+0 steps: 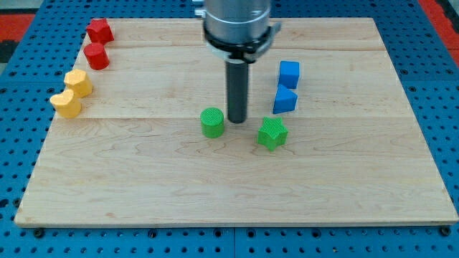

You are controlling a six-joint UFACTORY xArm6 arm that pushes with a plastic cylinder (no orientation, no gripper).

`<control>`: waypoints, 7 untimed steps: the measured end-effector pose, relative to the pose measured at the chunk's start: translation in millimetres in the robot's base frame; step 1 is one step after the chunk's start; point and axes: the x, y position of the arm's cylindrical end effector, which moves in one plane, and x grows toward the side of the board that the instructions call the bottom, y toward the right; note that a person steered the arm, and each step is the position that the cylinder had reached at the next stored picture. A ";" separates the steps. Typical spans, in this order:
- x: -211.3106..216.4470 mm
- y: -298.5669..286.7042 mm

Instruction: Separate the green blocks from each other

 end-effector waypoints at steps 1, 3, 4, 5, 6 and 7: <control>9.2 5.9; 16.7 8.9; 22.0 9.7; 27.4 25.1; 32.0 24.7; 8.6 4.1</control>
